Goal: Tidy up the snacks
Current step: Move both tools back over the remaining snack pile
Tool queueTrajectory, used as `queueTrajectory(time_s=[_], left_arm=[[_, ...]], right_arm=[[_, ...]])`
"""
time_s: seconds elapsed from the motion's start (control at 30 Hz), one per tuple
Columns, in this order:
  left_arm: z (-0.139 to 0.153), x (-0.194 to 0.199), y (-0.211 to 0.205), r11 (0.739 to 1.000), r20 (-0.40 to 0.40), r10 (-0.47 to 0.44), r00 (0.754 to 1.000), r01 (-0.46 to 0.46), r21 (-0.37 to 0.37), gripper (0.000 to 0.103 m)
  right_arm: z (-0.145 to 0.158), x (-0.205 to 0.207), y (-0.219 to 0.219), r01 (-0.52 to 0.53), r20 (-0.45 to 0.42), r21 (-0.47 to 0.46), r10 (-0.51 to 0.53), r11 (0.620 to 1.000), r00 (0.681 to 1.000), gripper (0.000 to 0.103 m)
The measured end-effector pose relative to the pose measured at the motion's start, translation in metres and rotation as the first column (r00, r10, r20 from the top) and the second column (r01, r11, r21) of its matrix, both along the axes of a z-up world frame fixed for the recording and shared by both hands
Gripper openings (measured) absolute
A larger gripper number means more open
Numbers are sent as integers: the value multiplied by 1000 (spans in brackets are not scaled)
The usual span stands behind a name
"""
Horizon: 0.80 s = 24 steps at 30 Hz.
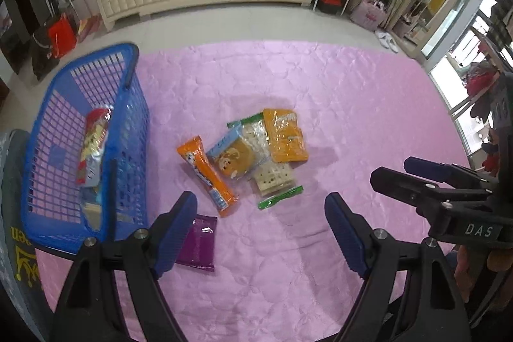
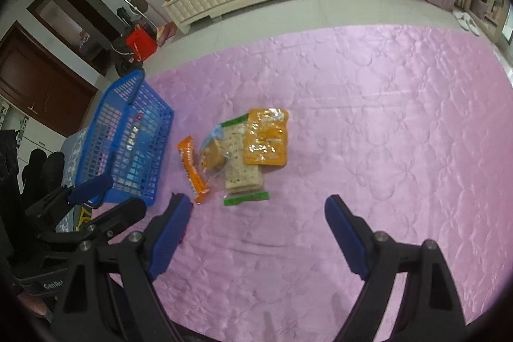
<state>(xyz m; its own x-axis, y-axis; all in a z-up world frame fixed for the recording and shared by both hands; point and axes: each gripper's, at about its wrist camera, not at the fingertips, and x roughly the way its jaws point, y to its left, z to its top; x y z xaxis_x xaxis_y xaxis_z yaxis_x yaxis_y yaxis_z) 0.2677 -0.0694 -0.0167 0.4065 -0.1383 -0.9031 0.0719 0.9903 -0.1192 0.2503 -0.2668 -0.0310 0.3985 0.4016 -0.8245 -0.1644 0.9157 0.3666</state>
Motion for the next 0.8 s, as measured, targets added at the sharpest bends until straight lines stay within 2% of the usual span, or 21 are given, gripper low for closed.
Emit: queueTrajectory(time_s=[0.1, 0.13, 0.2, 0.23, 0.3, 0.57, 0.8], left_arm=[[-19, 11, 0, 1000, -71, 14, 997, -15, -22, 66], [-25, 16, 0, 999, -92, 26, 995, -28, -19, 60], [-36, 23, -1, 999, -114, 50, 992, -49, 12, 56], [-42, 26, -1, 998, -122, 60, 991, -58, 19, 56], [-54, 33, 0, 997, -143, 72, 987, -70, 17, 56], [-94, 50, 22, 989, -214, 149, 965, -143, 43, 53], [-111, 57, 30, 986, -231, 167, 959, -155, 68, 53]], right_arm=[[-14, 11, -3, 7, -39, 18, -6, 1000, 999, 88], [-18, 15, -3, 9, -47, 25, -7, 1000, 999, 88], [-27, 23, -4, 3, -58, 32, -1, 999, 998, 86], [-32, 27, -4, -4, -69, 30, 6, 1000, 998, 80], [-42, 33, -4, -12, -86, 25, 14, 1000, 996, 75], [-66, 51, 3, -60, -91, 32, 63, 998, 994, 75], [-75, 59, 14, -84, -100, 44, 88, 996, 991, 75]])
